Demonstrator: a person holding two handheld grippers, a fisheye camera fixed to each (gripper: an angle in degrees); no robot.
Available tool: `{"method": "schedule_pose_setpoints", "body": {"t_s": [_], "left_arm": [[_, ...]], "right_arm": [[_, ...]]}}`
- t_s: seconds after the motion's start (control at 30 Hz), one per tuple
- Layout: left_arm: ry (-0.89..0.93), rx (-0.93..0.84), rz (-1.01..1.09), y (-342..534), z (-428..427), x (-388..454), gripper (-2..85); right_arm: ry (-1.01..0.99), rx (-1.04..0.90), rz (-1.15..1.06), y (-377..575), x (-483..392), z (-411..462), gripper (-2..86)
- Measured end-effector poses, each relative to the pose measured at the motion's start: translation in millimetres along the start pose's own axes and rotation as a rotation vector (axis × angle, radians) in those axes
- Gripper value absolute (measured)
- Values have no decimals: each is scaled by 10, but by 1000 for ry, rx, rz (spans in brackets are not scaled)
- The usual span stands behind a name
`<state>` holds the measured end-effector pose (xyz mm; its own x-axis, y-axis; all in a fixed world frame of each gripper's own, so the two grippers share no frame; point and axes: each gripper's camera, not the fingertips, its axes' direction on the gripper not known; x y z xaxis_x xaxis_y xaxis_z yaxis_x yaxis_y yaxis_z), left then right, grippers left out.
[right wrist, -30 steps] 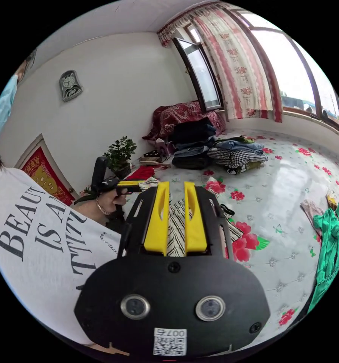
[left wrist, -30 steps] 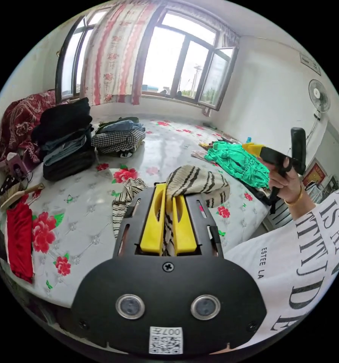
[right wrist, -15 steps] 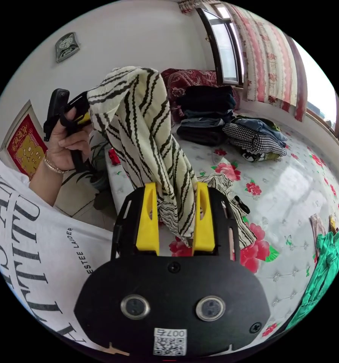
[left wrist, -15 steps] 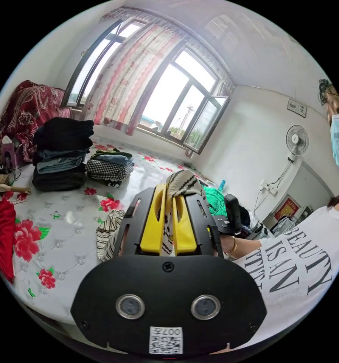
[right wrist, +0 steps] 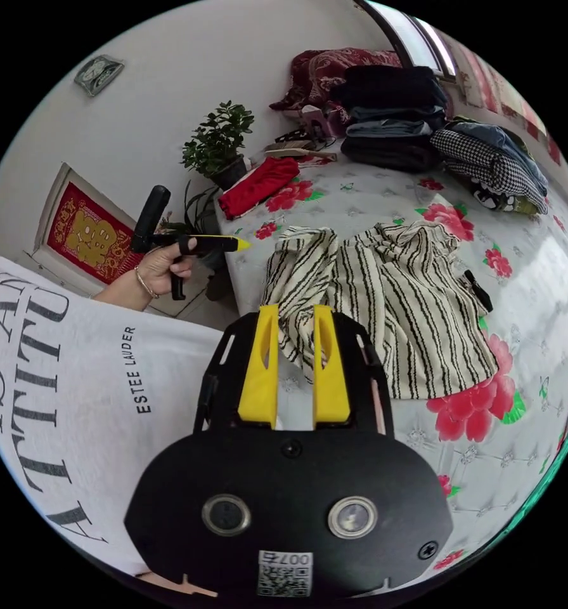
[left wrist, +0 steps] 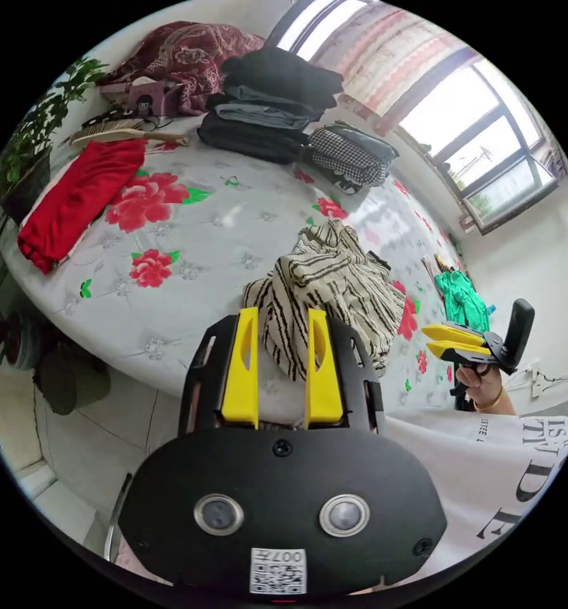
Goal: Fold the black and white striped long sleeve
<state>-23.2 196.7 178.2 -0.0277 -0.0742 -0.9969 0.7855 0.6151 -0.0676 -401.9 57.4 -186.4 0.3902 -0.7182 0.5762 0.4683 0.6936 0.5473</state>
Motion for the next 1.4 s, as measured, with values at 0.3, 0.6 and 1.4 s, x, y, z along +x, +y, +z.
{"method": "schedule_pose_setpoints", "body": {"t_s": [0.3, 0.6, 1.4], "left_arm": [[138, -113, 105, 234, 279, 278, 127], [107, -208, 174, 11, 550, 440, -1], [209, 927, 699, 192, -3689, 1880, -10]], "right_arm": [[-5, -112, 44, -587, 355, 654, 62], [20, -182, 69, -627, 540, 847, 9], [505, 1073, -298, 439, -1227, -4665, -1]]}}
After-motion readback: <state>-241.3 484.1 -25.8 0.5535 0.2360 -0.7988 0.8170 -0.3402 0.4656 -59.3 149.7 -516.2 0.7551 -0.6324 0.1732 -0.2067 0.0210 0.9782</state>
